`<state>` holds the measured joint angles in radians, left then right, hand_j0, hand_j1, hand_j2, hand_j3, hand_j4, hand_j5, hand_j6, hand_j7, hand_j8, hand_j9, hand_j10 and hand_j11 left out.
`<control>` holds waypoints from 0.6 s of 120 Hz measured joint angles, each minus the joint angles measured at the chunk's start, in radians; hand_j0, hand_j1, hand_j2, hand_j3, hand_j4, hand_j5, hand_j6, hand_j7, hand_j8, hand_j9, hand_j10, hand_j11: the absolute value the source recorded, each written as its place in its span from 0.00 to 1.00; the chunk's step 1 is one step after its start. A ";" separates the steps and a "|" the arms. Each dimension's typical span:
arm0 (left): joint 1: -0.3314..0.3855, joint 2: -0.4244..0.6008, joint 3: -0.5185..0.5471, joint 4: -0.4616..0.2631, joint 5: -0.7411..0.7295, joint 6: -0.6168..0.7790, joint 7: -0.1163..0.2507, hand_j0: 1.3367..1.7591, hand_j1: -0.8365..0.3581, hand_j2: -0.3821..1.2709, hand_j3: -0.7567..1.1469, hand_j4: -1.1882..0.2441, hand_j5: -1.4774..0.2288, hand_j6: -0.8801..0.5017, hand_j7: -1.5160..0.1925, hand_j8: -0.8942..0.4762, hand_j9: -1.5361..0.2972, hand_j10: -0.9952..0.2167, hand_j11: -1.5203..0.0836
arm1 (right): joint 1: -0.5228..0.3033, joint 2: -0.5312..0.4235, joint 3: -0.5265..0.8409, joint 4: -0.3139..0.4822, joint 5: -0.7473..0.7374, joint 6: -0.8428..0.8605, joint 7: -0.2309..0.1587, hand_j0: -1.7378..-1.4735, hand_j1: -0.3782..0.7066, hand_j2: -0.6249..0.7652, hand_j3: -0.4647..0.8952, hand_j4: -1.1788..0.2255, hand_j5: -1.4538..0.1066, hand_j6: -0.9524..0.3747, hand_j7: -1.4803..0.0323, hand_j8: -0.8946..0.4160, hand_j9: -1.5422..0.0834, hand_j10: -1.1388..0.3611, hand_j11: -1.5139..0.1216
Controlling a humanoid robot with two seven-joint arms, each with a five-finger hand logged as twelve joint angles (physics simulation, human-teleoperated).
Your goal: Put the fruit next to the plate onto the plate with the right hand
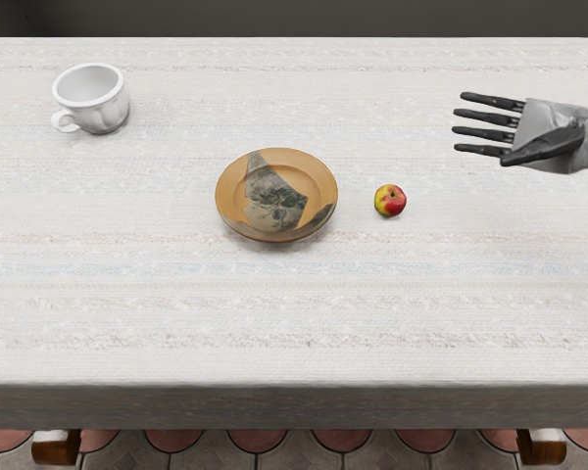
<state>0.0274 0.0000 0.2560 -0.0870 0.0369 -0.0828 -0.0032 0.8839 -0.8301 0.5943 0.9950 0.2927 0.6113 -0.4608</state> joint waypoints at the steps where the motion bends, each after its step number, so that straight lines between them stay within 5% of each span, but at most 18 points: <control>1: 0.000 0.000 0.000 0.000 0.000 0.000 0.000 0.76 0.75 0.26 0.40 0.66 0.68 0.46 0.70 0.47 0.66 0.62 0.75 | 0.002 0.001 0.000 0.000 -0.001 0.000 -0.001 0.30 0.06 0.44 0.34 0.82 0.90 0.70 0.95 0.66 0.92 0.74 0.90; 26: -0.001 0.000 0.000 0.000 0.000 0.000 0.000 0.76 0.75 0.26 0.40 0.66 0.68 0.46 0.70 0.47 0.66 0.62 0.75 | 0.017 0.044 0.010 -0.008 -0.053 0.000 -0.006 0.30 0.07 0.44 0.34 0.82 0.90 0.69 0.95 0.66 0.92 0.74 0.90; 48: -0.001 0.000 0.000 0.000 0.000 0.000 0.000 0.76 0.75 0.26 0.40 0.66 0.68 0.46 0.70 0.47 0.66 0.62 0.75 | 0.123 0.061 0.056 -0.007 -0.489 0.000 0.009 0.30 0.07 0.44 0.34 0.82 0.90 0.69 0.95 0.66 0.92 0.74 0.90; 72: 0.000 0.000 0.000 0.000 0.000 0.000 0.000 0.76 0.75 0.26 0.40 0.66 0.68 0.46 0.70 0.47 0.66 0.62 0.75 | 0.171 0.059 0.049 0.234 -0.843 -0.042 0.015 0.30 0.07 0.44 0.34 0.81 0.90 0.69 0.95 0.65 0.92 0.73 0.90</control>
<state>0.0274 0.0000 0.2561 -0.0867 0.0368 -0.0828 -0.0031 1.0547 -0.7708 0.6437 1.2287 -0.5499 0.5696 -0.4453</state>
